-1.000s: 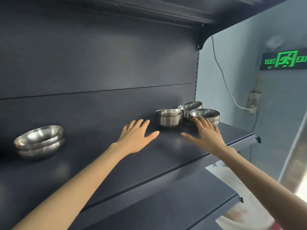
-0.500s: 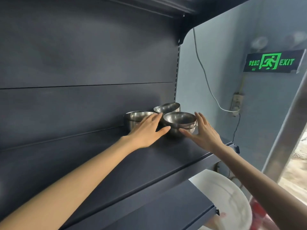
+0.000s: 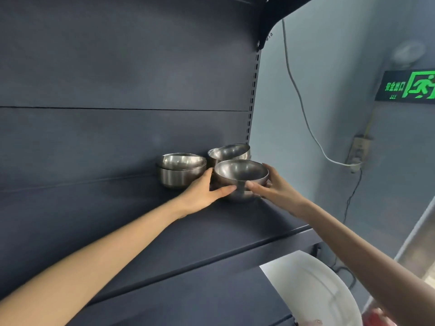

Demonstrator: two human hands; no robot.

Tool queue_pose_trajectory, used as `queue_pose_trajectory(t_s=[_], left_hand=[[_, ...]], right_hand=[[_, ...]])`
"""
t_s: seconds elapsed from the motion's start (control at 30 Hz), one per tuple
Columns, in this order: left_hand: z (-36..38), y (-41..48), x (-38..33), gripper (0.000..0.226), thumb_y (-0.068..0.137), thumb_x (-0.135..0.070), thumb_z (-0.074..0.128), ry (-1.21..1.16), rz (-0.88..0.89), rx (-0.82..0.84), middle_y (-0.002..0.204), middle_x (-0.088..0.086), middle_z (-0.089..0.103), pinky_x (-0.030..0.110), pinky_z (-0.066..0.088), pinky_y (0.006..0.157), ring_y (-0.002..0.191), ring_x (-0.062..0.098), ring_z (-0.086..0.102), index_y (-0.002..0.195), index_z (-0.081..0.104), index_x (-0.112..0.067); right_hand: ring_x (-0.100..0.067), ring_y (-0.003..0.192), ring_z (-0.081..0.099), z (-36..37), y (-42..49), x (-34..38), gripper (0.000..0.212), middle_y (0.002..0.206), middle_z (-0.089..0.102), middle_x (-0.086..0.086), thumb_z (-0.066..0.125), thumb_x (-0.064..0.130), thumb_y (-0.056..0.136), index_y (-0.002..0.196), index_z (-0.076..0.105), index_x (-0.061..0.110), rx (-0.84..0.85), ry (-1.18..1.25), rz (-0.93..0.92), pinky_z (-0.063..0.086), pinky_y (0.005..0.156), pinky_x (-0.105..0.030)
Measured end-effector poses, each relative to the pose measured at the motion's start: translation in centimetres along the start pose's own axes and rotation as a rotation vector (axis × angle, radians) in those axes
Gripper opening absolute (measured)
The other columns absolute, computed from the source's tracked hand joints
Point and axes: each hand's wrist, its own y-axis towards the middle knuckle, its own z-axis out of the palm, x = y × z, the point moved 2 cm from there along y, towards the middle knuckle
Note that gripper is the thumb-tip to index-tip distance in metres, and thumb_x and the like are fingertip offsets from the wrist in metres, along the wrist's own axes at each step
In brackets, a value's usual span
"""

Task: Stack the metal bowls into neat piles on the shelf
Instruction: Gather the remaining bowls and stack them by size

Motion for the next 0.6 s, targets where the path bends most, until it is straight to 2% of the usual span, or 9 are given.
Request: queue_pose_trajectory(t_s=[0.07,0.17,0.27,0.37,0.47,0.6], left_hand=[[0.3,0.1,0.0,0.060,0.080,-0.044,0.073,-0.085,0.005,-0.012,0.123,-0.010,0.059,0.034,0.042,0.106,0.119,0.008,0.054,0.130,0.047,-0.022],[0.5,0.4,-0.5,0.055,0.078,-0.038,0.078,-0.179,0.001,-0.016,0.116,-0.008,0.061,0.039,0.047,0.102,0.114,0.011,0.058,0.122,0.050,-0.021],[0.6,0.3,-1.3,0.068,0.072,-0.035,0.080,-0.221,0.014,-0.013,0.120,-0.005,0.058,0.039,0.050,0.099,0.114,0.012,0.058,0.129,0.046,-0.019],[0.7,0.0,-1.8,0.081,0.062,-0.040,0.081,-0.244,0.040,-0.022,0.121,-0.003,0.059,0.039,0.052,0.096,0.113,0.014,0.059,0.132,0.045,-0.021],[0.4,-0.4,-2.2,0.077,0.065,-0.038,0.084,-0.254,0.071,-0.035,0.119,-0.003,0.061,0.038,0.052,0.096,0.113,0.015,0.060,0.131,0.047,-0.022],[-0.8,-1.7,-2.7,0.077,0.062,-0.038,0.082,-0.259,0.104,-0.072,0.114,-0.007,0.063,0.036,0.053,0.095,0.113,0.012,0.060,0.129,0.050,-0.019]], right_hand=[[0.000,0.090,0.062,-0.3,0.1,-0.2,0.039,0.099,0.062,0.007,0.068,0.012,0.087,0.117,0.045,0.022,0.022,0.035,-0.026,0.051,0.075,-0.015],[-0.007,0.099,0.061,-0.8,0.0,-0.4,0.053,0.110,0.062,0.001,0.072,0.016,0.082,0.128,0.045,0.013,0.044,0.083,-0.038,0.052,0.084,-0.021],[-0.012,0.105,0.061,-1.2,-0.3,-0.5,0.074,0.117,0.060,-0.002,0.075,0.026,0.068,0.133,0.043,0.009,0.045,0.117,-0.049,0.053,0.088,-0.025],[-0.005,0.105,0.061,-1.4,-0.5,-0.2,0.066,0.123,0.058,0.000,0.076,0.016,0.075,0.132,0.043,0.011,0.021,0.120,-0.082,0.053,0.084,-0.019],[-0.002,0.101,0.060,-1.4,-0.7,0.5,0.061,0.121,0.057,0.003,0.073,0.005,0.080,0.132,0.042,0.011,0.009,0.114,-0.116,0.051,0.076,-0.013],[-0.003,0.100,0.061,-0.5,-1.1,1.8,0.063,0.122,0.056,0.005,0.073,0.002,0.081,0.135,0.040,0.011,0.036,0.128,-0.155,0.050,0.074,-0.012]])
